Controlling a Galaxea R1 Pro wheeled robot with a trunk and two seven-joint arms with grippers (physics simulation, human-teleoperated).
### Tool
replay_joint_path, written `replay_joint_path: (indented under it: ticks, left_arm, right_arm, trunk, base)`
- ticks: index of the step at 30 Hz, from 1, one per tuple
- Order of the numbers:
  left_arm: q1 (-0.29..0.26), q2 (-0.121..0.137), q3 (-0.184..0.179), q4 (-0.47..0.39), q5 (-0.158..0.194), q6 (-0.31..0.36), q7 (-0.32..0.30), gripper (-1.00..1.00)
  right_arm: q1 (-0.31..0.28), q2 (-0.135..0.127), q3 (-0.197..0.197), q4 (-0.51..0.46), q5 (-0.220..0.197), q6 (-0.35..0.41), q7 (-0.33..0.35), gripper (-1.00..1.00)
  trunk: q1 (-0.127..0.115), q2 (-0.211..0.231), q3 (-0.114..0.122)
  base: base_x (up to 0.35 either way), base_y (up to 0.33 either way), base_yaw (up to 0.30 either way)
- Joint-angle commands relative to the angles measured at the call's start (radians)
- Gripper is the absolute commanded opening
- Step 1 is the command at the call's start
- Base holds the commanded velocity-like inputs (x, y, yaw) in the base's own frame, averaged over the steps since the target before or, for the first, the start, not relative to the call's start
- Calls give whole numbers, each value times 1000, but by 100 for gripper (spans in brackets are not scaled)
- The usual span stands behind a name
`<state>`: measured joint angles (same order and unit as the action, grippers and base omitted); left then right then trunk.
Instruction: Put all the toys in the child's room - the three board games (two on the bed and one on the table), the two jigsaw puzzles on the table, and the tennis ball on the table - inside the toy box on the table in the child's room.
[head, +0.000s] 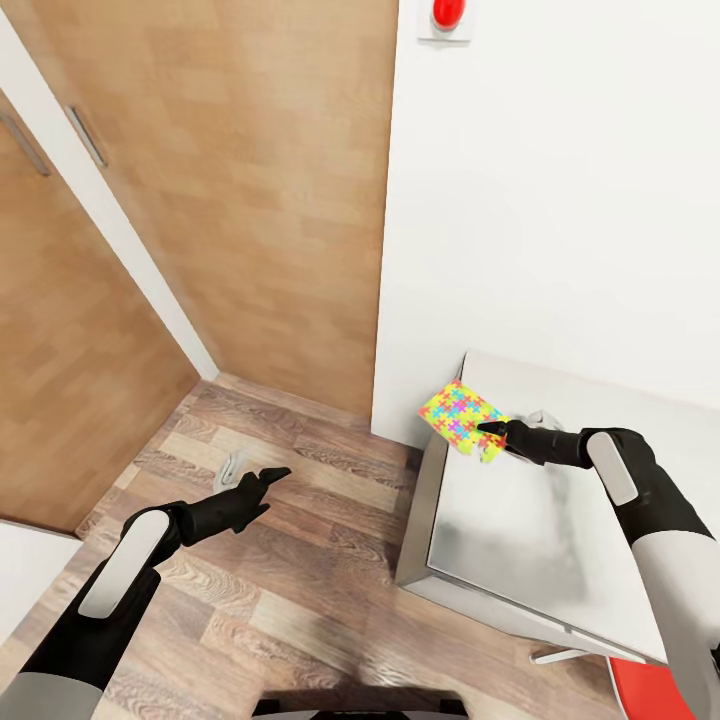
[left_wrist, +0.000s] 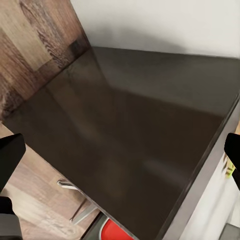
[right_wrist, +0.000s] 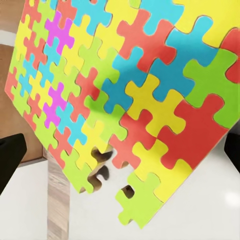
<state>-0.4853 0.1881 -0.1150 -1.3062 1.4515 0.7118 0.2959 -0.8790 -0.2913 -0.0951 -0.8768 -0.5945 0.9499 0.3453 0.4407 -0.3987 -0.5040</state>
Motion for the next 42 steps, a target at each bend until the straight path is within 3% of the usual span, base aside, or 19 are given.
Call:
replay_joint_path:
  ticks: [1,9,17,22,42]
  left_arm:
    - [-1,1,-2,-1,10,0,9,100]
    - [-1,0,-2,-1,10,0,9,100]
    - [-1,-3,-3,-1,10,0,10,100]
    - [-1,-4,-3,-1,10,0,10,100]
    - [-1,-7,-4,0,10,0,9,100]
  right_arm:
    - [0,0,-2,13,19,3,8,100]
    - [-1,-9,-9,6,19,2,6,100]
    - [8,-66,-66,-70,19,12,5,100]
    - [13,-82,-101,-101,19,25,5,100]
    - [34,-93,-124,-194,20,70,6,100]
  trunk:
    - [9,-1,-2]
    - [9,-1,-2]
    - [9,-1,-2]
    - [9,-1,-2]
    - [9,-1,-2]
  base:
    - [0,0,4]
    - [0,0,-9]
    - [0,0,-87]
    - [0,0,-154]
    - [2,0,-163]
